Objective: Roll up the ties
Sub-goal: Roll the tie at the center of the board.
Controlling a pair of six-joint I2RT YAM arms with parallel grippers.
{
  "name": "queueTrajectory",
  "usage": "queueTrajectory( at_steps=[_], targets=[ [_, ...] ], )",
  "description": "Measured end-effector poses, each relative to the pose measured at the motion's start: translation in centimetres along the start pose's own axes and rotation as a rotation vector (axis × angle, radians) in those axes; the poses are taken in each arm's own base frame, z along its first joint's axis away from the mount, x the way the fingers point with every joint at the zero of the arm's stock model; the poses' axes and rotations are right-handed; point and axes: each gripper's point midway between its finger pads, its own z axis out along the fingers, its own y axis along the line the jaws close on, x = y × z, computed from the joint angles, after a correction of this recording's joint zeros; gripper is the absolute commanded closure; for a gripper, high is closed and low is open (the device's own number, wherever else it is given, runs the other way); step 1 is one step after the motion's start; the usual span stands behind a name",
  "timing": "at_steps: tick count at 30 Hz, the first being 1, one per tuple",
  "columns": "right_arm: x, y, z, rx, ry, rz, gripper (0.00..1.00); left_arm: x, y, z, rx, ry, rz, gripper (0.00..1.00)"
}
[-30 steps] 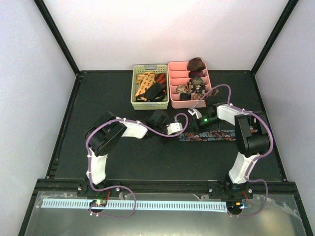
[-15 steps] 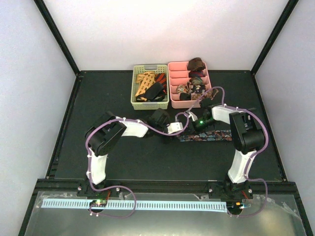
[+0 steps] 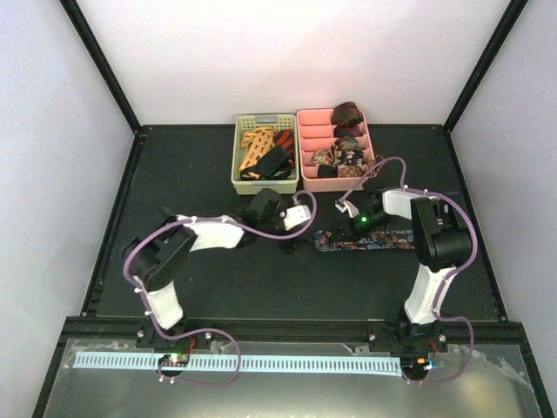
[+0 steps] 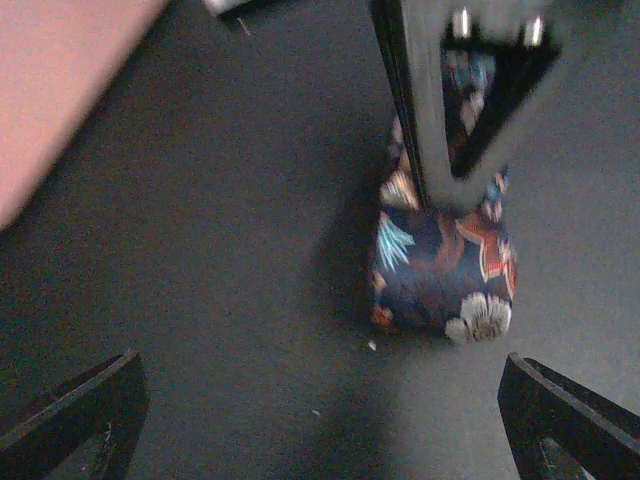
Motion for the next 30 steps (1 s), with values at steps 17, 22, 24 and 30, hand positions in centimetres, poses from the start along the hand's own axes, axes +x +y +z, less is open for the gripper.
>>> queueTrajectory(
  at_steps=[17,22,24,30],
  targets=[
    [-0.2,0.0,0.7,-0.048,-0.012,0.005,0.98,-6.3,0.5,-4.5,0.091,-0.283,-0.017,0.01],
    [-0.2,0.3,1.2,-0.084,-0.009,0.016,0.98,-2.8,-1.3,-0.6,0.173,-0.254,-0.027,0.01],
    [-0.3,0.6,1.5,-0.097,-0.004,0.017,0.98,-1.0,-2.1,0.3,0.190,-0.236,-0.039,0.01],
    [-0.3,1.1,2.0,-0.109,0.003,0.014,0.98,1.1,-3.1,1.8,0.224,-0.221,-0.055,0.09]
  ],
)
